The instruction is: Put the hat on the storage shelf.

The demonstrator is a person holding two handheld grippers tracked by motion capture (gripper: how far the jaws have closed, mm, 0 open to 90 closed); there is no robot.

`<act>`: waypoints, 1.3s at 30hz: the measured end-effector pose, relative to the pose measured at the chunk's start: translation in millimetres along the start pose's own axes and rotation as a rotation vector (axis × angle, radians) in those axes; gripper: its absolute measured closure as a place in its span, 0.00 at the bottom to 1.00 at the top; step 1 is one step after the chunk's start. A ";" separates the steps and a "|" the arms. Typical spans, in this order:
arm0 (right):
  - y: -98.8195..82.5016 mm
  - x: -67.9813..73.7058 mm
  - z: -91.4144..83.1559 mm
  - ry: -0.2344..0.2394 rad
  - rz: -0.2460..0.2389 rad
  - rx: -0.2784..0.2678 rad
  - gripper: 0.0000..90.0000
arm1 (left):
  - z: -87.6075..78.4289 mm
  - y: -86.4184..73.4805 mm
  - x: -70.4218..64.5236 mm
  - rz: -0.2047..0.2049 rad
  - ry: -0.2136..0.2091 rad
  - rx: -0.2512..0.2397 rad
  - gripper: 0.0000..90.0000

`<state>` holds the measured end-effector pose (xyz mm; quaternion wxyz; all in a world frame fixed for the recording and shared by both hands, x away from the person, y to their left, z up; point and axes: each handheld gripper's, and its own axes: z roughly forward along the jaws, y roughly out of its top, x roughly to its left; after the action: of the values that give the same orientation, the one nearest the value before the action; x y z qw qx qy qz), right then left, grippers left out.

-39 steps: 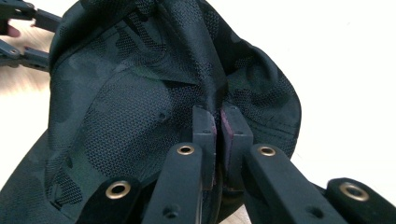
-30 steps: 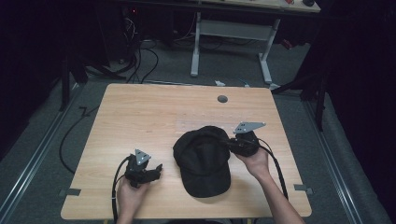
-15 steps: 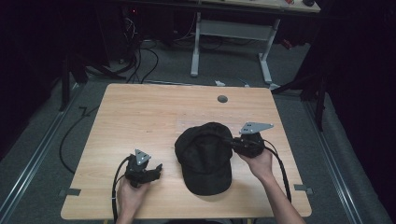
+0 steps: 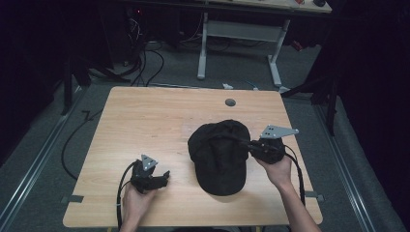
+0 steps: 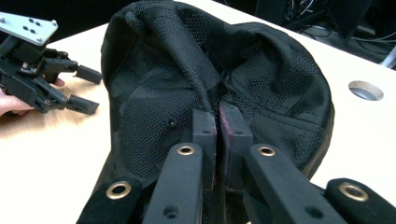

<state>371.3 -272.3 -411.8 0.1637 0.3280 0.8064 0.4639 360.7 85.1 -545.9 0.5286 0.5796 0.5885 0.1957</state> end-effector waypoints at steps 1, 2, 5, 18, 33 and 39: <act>0.5 -0.2 -1.9 -0.003 -0.001 -0.003 0.96 | -0.4 0.6 -0.3 -0.003 0.000 0.008 0.23; 0.9 -0.4 -3.6 -0.006 -0.001 -0.008 0.96 | -1.1 1.8 -0.8 -0.016 -0.001 0.018 0.23; 1.4 -1.9 -8.5 -0.003 0.008 -0.028 0.96 | -6.7 5.8 -3.0 -0.064 -0.042 0.031 0.29; 3.3 -3.6 -19.8 0.020 0.029 -0.082 0.96 | -39.8 27.8 -41.5 -0.108 -0.319 0.008 0.26; 5.5 -0.9 -20.7 0.053 0.026 -0.104 0.96 | -43.7 38.4 -71.6 -0.094 -0.452 0.070 0.26; 9.1 2.3 -21.3 0.070 0.018 -0.117 0.96 | -39.4 40.0 -77.2 -0.097 -0.467 0.095 0.25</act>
<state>361.0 -281.1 -392.9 0.1503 0.3089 0.7801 0.5230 328.4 41.6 -467.2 0.6313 0.6044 0.4860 0.0031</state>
